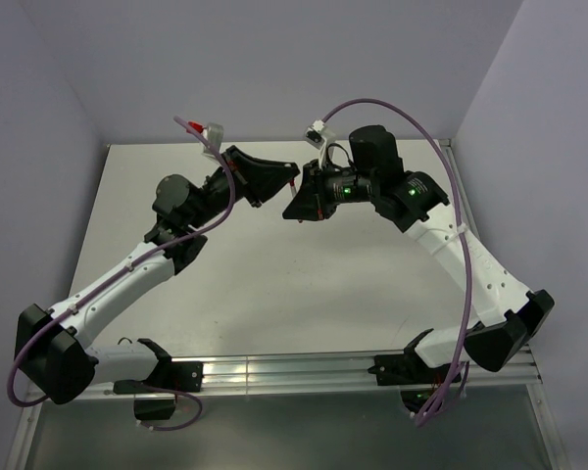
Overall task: Insert the pens into the pen caps
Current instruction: Press the pen cap onto the pen.
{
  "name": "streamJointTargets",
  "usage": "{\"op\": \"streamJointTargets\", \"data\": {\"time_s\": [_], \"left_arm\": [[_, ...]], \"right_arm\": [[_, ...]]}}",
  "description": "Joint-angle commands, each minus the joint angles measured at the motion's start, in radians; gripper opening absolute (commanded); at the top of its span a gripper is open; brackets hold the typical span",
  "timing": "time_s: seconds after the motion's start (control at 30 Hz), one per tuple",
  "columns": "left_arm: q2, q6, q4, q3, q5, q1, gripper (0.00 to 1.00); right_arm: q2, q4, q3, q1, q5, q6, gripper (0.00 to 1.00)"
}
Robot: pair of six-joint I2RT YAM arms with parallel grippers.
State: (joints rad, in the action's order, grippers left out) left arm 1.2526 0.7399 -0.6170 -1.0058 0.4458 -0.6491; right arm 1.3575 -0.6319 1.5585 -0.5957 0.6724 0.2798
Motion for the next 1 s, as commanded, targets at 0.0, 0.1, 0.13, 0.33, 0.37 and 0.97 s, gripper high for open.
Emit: {"op": "streamJointTargets", "data": {"time_s": [0.0, 0.1, 0.13, 0.33, 0.37, 0.97], "left_arm": [[0.073, -0.047, 0.392, 0.130, 0.398, -0.149, 0.00], [0.076, -0.045, 0.384, 0.139, 0.393, -0.155, 0.00], [0.077, -0.045, 0.384, 0.142, 0.390, -0.156, 0.00], [0.082, -0.042, 0.379, 0.153, 0.387, -0.159, 0.00], [0.082, -0.043, 0.382, 0.156, 0.386, -0.159, 0.00], [0.084, -0.010, 0.359, 0.190, 0.375, -0.162, 0.00]], "right_arm": [[-0.014, 0.595, 0.210, 0.056, -0.125, 0.064, 0.00], [-0.012, 0.598, 0.218, 0.054, -0.128, 0.064, 0.00], [-0.011, 0.597, 0.221, 0.054, -0.129, 0.062, 0.00], [-0.009, 0.592, 0.239, 0.056, -0.134, 0.061, 0.00], [-0.011, 0.591, 0.241, 0.054, -0.135, 0.058, 0.00], [-0.014, 0.597, 0.256, 0.054, -0.139, 0.062, 0.00]]}}
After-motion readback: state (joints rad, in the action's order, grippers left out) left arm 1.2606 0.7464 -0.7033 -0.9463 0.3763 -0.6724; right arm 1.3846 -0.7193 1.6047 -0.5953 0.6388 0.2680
